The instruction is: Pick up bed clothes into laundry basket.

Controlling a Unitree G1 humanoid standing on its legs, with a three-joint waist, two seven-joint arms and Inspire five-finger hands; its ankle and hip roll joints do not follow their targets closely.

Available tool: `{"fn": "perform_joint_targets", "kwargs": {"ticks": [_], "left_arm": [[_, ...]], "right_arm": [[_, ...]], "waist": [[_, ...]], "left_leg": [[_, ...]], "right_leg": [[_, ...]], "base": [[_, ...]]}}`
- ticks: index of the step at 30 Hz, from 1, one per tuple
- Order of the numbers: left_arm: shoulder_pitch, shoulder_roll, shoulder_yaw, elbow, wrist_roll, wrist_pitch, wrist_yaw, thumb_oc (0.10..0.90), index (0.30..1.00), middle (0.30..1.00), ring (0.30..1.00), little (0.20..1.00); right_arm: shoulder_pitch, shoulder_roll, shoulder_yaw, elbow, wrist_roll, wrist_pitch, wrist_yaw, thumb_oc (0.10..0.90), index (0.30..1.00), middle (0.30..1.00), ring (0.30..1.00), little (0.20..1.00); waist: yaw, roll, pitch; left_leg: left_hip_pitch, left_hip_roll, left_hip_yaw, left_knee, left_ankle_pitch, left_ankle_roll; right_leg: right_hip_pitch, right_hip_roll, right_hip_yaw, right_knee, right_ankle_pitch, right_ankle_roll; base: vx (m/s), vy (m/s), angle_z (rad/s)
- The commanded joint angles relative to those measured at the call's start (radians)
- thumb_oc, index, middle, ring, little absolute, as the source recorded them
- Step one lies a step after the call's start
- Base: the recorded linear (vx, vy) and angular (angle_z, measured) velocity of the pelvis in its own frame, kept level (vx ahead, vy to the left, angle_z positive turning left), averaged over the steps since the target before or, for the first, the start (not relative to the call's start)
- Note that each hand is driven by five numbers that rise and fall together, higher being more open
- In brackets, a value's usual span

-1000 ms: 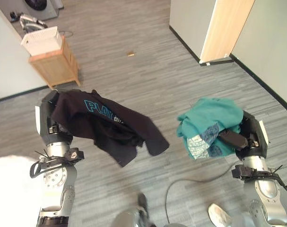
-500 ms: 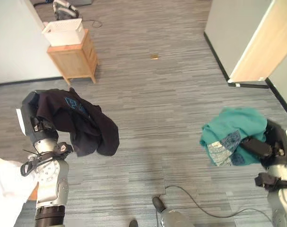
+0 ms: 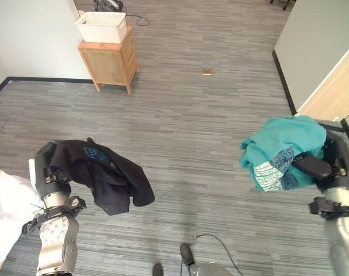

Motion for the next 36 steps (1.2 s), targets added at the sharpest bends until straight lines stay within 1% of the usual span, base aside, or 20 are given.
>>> {"fn": "perform_joint_targets", "kwargs": {"ticks": [1, 3, 5, 6, 7, 8, 11, 15, 18, 21, 22, 23, 24, 25, 26, 27, 28, 30, 31, 36], "left_arm": [[-0.108, 0.127, 0.002, -0.035, 0.013, -0.084, -0.009, 0.400, 0.300, 0.300, 0.300, 0.300], [-0.143, 0.150, -0.004, -0.034, 0.002, -0.092, 0.001, 0.400, 0.300, 0.300, 0.300, 0.300], [-0.183, 0.167, -0.022, -0.021, -0.009, -0.097, 0.004, 0.400, 0.300, 0.300, 0.300, 0.300], [-0.185, 0.166, -0.022, -0.020, -0.009, -0.098, 0.004, 0.400, 0.300, 0.300, 0.300, 0.300], [-0.212, 0.179, -0.048, -0.019, -0.021, -0.102, 0.002, 0.400, 0.300, 0.300, 0.300, 0.300], [-0.215, 0.178, -0.049, -0.017, -0.022, -0.103, 0.002, 0.400, 0.300, 0.300, 0.300, 0.300], [-0.222, 0.166, -0.090, -0.011, -0.054, -0.109, -0.008, 0.400, 0.300, 0.300, 0.300, 0.300], [-0.197, 0.144, -0.110, -0.007, -0.076, -0.102, -0.029, 0.400, 0.300, 0.300, 0.300, 0.300], [-0.185, 0.137, -0.123, 0.005, -0.080, -0.094, -0.040, 0.400, 0.300, 0.300, 0.300, 0.300], [-0.191, 0.146, -0.135, 0.021, -0.082, -0.089, -0.058, 0.400, 0.300, 0.300, 0.300, 0.300], [-0.205, 0.149, -0.145, 0.029, -0.083, -0.088, -0.058, 0.400, 0.300, 0.300, 0.300, 0.300], [-0.227, 0.153, -0.159, 0.037, -0.083, -0.088, -0.057, 0.400, 0.300, 0.300, 0.300, 0.300], [-0.274, 0.160, -0.193, 0.058, -0.081, -0.082, -0.060, 0.400, 0.300, 0.300, 0.300, 0.300], [-0.282, 0.161, -0.197, 0.063, -0.082, -0.084, -0.061, 0.400, 0.300, 0.300, 0.300, 0.300], [-0.299, 0.164, -0.212, 0.068, -0.076, -0.082, -0.062, 0.400, 0.300, 0.300, 0.300, 0.300], [-0.309, 0.168, -0.224, 0.065, -0.074, -0.078, -0.077, 0.400, 0.300, 0.300, 0.300, 0.300], [-0.310, 0.169, -0.226, 0.065, -0.074, -0.078, -0.077, 0.400, 0.300, 0.300, 0.300, 0.300], [-0.300, 0.172, -0.225, 0.062, -0.069, -0.075, -0.084, 0.400, 0.300, 0.300, 0.300, 0.300], [-0.281, 0.166, -0.218, 0.065, -0.077, -0.071, -0.086, 0.400, 0.300, 0.300, 0.300, 0.300], [-0.246, 0.162, -0.223, 0.071, -0.108, -0.055, -0.112, 0.400, 0.300, 0.300, 0.300, 0.300]], "right_arm": [[-0.079, -0.047, -0.017, -0.022, -0.023, -0.093, -0.040, 0.400, 0.300, 0.300, 0.300, 0.300], [-0.133, -0.133, -0.024, -0.011, -0.019, -0.094, -0.046, 0.400, 0.300, 0.300, 0.300, 0.300], [-0.190, -0.256, -0.039, 0.032, -0.011, -0.101, -0.050, 0.400, 0.300, 0.300, 0.300, 0.300], [-0.192, -0.258, -0.039, 0.034, -0.011, -0.102, -0.050, 0.400, 0.300, 0.300, 0.300, 0.300], [-0.227, -0.363, -0.050, 0.064, -0.008, -0.105, -0.049, 0.400, 0.300, 0.300, 0.300, 0.300], [-0.232, -0.369, -0.049, 0.071, -0.005, -0.107, -0.048, 0.400, 0.300, 0.300, 0.300, 0.300], [-0.300, -0.509, -0.043, 0.095, 0.007, -0.118, -0.041, 0.400, 0.300, 0.300, 0.300, 0.300], [-0.339, -0.561, -0.038, 0.082, -0.035, -0.122, -0.046, 0.400, 0.300, 0.300, 0.300, 0.300], [-0.351, -0.571, -0.025, 0.093, -0.052, -0.117, -0.051, 0.400, 0.300, 0.300, 0.300, 0.300], [-0.347, -0.566, -0.008, 0.100, -0.068, -0.101, -0.042, 0.400, 0.300, 0.300, 0.300, 0.300], [-0.333, -0.557, -0.011, 0.099, -0.065, -0.100, -0.040, 0.400, 0.300, 0.300, 0.300, 0.300], [-0.320, -0.549, -0.016, 0.098, -0.066, -0.097, -0.039, 0.400, 0.300, 0.300, 0.300, 0.300], [-0.300, -0.530, -0.016, 0.104, -0.068, -0.090, -0.036, 0.400, 0.300, 0.300, 0.300, 0.300], [-0.298, -0.529, -0.023, 0.102, -0.068, -0.090, -0.036, 0.400, 0.300, 0.300, 0.300, 0.300], [-0.284, -0.516, -0.028, 0.103, -0.071, -0.091, -0.036, 0.400, 0.300, 0.300, 0.300, 0.300], [-0.262, -0.497, -0.052, 0.105, -0.074, -0.091, -0.038, 0.400, 0.300, 0.300, 0.300, 0.300], [-0.259, -0.496, -0.055, 0.104, -0.074, -0.091, -0.038, 0.400, 0.300, 0.300, 0.300, 0.300], [-0.248, -0.472, -0.075, 0.113, -0.078, -0.096, -0.050, 0.400, 0.300, 0.300, 0.300, 0.300], [-0.238, -0.462, -0.083, 0.115, -0.087, -0.094, -0.054, 0.400, 0.300, 0.300, 0.300, 0.300], [-0.197, -0.437, -0.100, 0.120, -0.096, -0.074, -0.056, 0.400, 0.300, 0.300, 0.300, 0.300]], "waist": [[-0.012, -0.051, -0.124], [-0.005, -0.060, -0.129], [0.002, -0.067, -0.129], [0.002, -0.067, -0.128], [0.007, -0.083, -0.131], [0.007, -0.080, -0.130], [0.015, -0.109, -0.130], [0.016, -0.125, -0.127], [0.017, -0.128, -0.121], [0.015, -0.118, -0.108], [0.009, -0.112, -0.096], [-0.004, -0.105, -0.073], [-0.031, -0.088, -0.045], [-0.027, -0.090, -0.044], [-0.040, -0.086, -0.033], [-0.056, -0.083, -0.026], [-0.056, -0.084, -0.026], [-0.064, -0.080, -0.028], [-0.069, -0.075, -0.028], [-0.095, -0.070, -0.034]], "left_leg": [[-0.044, 0.003, 0.068, 0.001, -0.001, -0.005], [-0.044, 0.002, 0.065, 0.001, -0.001, -0.005], [-0.045, 0.001, 0.060, 0.001, -0.001, -0.006], [-0.045, 0.001, 0.060, 0.001, -0.001, -0.006], [-0.048, 0.001, 0.055, 0.001, -0.002, -0.008], [-0.048, 0.001, 0.054, 0.001, -0.001, -0.008], [-0.057, 0.002, 0.052, 0.001, -0.001, -0.007], [-0.064, -0.002, 0.066, 0.001, -0.007, -0.001], [-0.069, -0.007, 0.082, 0.001, -0.012, 0.005], [-0.063, -0.014, 0.102, 0.001, -0.024, 0.019], [-0.059, -0.014, 0.103, 0.001, -0.025, 0.021], [-0.052, -0.011, 0.098, 0.001, -0.021, 0.021], [-0.031, 0.006, 0.085, 0.010, -0.023, 0.021], [-0.036, 0.006, 0.087, 0.009, -0.017, 0.019], [-0.024, 0.015, 0.076, 0.027, -0.028, 0.021], [-0.007, 0.023, 0.070, 0.046, -0.042, 0.022], [-0.008, 0.023, 0.068, 0.046, -0.042, 0.022], [0.009, 0.025, 0.065, 0.039, -0.048, 0.020], [0.018, 0.019, 0.057, 0.036, -0.054, 0.017], [0.039, 0.016, 0.022, 0.067, -0.095, 0.004]], "right_leg": [[0.010, -0.144, -0.050, 0.087, -0.087, 0.091], [0.013, -0.147, -0.052, 0.085, -0.085, 0.094], [0.017, -0.148, -0.058, 0.083, -0.084, 0.099], [0.017, -0.148, -0.058, 0.083, -0.084, 0.099], [0.019, -0.147, -0.058, 0.079, -0.082, 0.102], [0.019, -0.148, -0.058, 0.079, -0.082, 0.102], [0.014, -0.147, -0.056, 0.073, -0.073, 0.108], [0.002, -0.150, -0.048, 0.067, -0.059, 0.115], [-0.013, -0.155, -0.038, 0.072, -0.049, 0.125], [-0.058, -0.162, -0.026, 0.167, -0.044, 0.147], [-0.089, -0.157, -0.020, 0.247, -0.027, 0.158], [-0.139, -0.145, -0.010, 0.347, 0.012, 0.174], [-0.190, -0.109, 0.004, 0.504, 0.006, 0.177], [-0.201, -0.108, 0.005, 0.513, 0.007, 0.175], [-0.228, -0.093, 0.010, 0.573, 0.014, 0.168], [-0.262, -0.102, 0.000, 0.624, 0.041, 0.155], [-0.263, -0.103, -0.001, 0.626, 0.040, 0.155], [-0.280, -0.138, 0.000, 0.593, 0.068, 0.148], [-0.286, -0.157, 0.018, 0.537, 0.082, 0.144], [-0.266, -0.184, 0.138, 0.400, 0.131, 0.159]], "base": [[0.01, 0.032, -0.15], [0.00, 0.000, 0.00], [0.00, 0.000, 0.00], [0.00, 0.021, 0.08], [0.00, 0.014, 0.07], [-0.01, 0.009, 0.07], [0.00, 0.006, 0.01], [0.01, 0.075, 0.01], [0.01, 0.091, -0.11], [0.01, 0.136, -0.34], [-0.06, 0.101, -0.38], [-0.03, 0.166, -0.33], [-0.04, 0.099, -0.14], [0.04, 0.063, 0.11], [0.07, -0.004, 0.33], [0.09, 0.008, 0.35], [0.09, -0.011, 0.35], [0.10, -0.020, 0.20], [0.16, -0.041, 0.04], [0.17, -0.089, 0.07]]}}
